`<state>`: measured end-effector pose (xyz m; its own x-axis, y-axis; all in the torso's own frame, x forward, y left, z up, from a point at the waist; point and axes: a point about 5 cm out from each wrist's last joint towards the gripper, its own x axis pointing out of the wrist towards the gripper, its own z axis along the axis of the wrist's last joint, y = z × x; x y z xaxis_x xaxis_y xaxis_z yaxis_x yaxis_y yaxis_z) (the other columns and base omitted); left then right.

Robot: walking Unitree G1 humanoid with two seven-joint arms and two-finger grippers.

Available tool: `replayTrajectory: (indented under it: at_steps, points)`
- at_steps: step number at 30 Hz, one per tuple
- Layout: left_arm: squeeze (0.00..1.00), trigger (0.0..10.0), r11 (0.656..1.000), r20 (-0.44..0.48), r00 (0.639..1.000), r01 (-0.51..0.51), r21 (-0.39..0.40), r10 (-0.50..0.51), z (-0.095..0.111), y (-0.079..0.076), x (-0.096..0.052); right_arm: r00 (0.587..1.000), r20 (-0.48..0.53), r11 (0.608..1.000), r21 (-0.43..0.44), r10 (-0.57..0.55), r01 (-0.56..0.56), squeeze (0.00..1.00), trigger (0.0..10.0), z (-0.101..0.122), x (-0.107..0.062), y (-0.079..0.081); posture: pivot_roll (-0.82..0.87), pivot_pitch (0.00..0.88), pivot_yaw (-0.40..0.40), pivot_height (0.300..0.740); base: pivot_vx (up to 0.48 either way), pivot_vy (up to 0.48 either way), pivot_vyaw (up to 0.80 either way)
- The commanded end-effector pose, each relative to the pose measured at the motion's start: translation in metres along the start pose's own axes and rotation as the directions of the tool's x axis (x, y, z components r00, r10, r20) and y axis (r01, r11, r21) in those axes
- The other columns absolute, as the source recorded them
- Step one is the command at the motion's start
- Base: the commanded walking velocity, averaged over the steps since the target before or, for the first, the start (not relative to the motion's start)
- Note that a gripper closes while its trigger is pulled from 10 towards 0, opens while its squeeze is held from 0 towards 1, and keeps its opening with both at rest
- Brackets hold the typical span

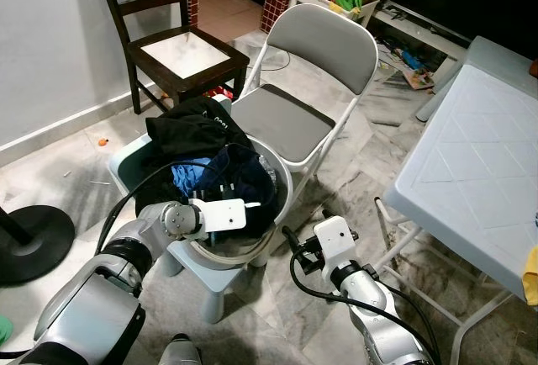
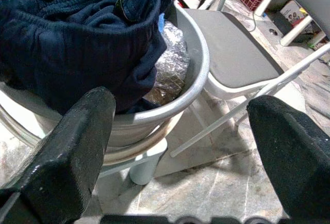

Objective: Hang hanger

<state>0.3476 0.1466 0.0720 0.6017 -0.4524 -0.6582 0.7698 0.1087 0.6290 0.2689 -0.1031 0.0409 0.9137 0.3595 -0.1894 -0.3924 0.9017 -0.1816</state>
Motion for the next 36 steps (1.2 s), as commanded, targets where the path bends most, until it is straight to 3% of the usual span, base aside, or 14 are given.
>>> replayTrajectory:
  at_steps: [1,4,6,8,9,12,16,19,20,21,26,31,35,36]
  points:
    - [1.0,10.0,0.993,0.021,0.993,-0.114,0.039,0.113,0.012,0.022,-0.001,0.999,-0.036,1.0,-0.001,-0.017,0.017,0.0,10.0,-0.009,-0.005,-0.004,0.21,0.109,-0.191,0.74,0.0,0.0,0.0]
    - [1.0,10.0,0.987,0.011,0.992,-0.123,0.103,0.123,0.011,0.028,-0.005,0.999,-0.039,1.0,-0.001,-0.015,0.015,0.0,10.0,-0.009,-0.005,-0.004,0.21,0.105,-0.192,0.74,0.0,0.0,0.0]
    - [1.0,10.0,0.985,0.047,0.984,-0.17,0.018,0.169,0.013,0.033,-0.007,0.999,-0.037,1.0,-0.003,-0.013,0.013,0.0,10.0,-0.008,-0.004,-0.004,0.21,0.105,-0.191,0.74,0.0,0.0,0.0]
    - [1.0,10.0,0.979,0.083,0.979,-0.179,-0.101,0.187,0.015,0.032,-0.006,0.999,-0.037,1.0,-0.005,-0.014,0.014,0.0,10.0,-0.008,-0.004,-0.005,0.21,0.105,-0.191,0.74,0.0,0.0,0.0]
    - [1.0,10.0,0.942,0.137,0.967,-0.17,-0.288,0.217,0.018,0.029,-0.004,0.999,-0.038,1.0,-0.006,-0.014,0.014,0.0,10.0,-0.008,-0.003,-0.006,0.21,0.105,-0.192,0.74,0.0,0.0,0.0]
    - [1.0,10.0,0.889,0.202,0.945,-0.148,-0.433,0.256,0.022,0.019,0.0,0.999,-0.042,1.0,-0.01,-0.005,0.005,0.0,10.0,-0.008,-0.002,-0.005,0.22,0.106,-0.198,0.74,0.0,0.0,0.0]
    - [1.0,10.0,0.868,0.202,0.937,-0.164,-0.468,0.286,0.021,0.012,0.002,0.999,-0.044,1.0,-0.011,0.003,-0.004,0.0,10.0,-0.009,-0.002,-0.004,0.22,0.108,-0.201,0.74,0.0,0.0,0.0]
    - [1.0,10.0,0.876,0.207,0.933,-0.179,-0.447,0.296,0.021,0.007,0.003,0.999,-0.045,1.0,-0.012,0.005,-0.005,0.0,10.0,-0.009,-0.002,-0.005,0.22,0.108,-0.203,0.74,0.0,0.0,0.0]
    - [1.0,10.0,0.845,0.196,0.923,-0.199,-0.496,0.332,0.021,0.006,0.003,0.999,-0.046,1.0,-0.012,0.006,-0.006,0.0,10.0,-0.009,-0.002,-0.005,0.23,0.11,-0.206,0.74,0.0,0.0,0.0]
    - [1.0,10.0,0.836,0.192,0.923,-0.195,-0.512,0.333,0.021,0.003,0.005,0.999,-0.048,1.0,-0.013,0.008,-0.008,0.0,10.0,-0.009,-0.002,-0.004,0.23,0.111,-0.208,0.74,0.0,0.0,0.0]
    - [1.0,10.0,0.828,0.16,0.928,-0.21,-0.52,0.336,0.02,-0.009,0.008,0.999,-0.05,1.0,-0.015,0.014,-0.014,0.0,10.0,-0.01,-0.002,-0.004,0.22,0.113,-0.21,0.74,0.0,0.0,0.0]
    - [1.0,10.0,0.808,0.192,0.885,-0.274,-0.521,0.424,0.025,-0.005,0.005,0.999,-0.051,1.0,-0.017,0.014,-0.015,0.0,10.0,-0.01,-0.002,-0.004,0.22,0.112,-0.211,0.74,0.0,0.0,0.0]
    - [1.0,10.0,0.753,0.248,0.835,-0.264,-0.603,0.491,0.038,-0.002,0.003,0.999,-0.052,1.0,-0.019,0.017,-0.018,0.0,10.0,-0.01,-0.003,-0.004,0.22,0.113,-0.214,0.74,0.0,0.0,0.0]
    - [1.0,10.0,0.698,0.239,0.819,-0.25,-0.671,0.522,0.042,-0.006,0.004,0.998,-0.052,1.0,-0.02,0.019,-0.02,0.0,10.0,-0.011,-0.003,-0.003,0.22,0.115,-0.215,0.74,0.0,0.0,0.0]
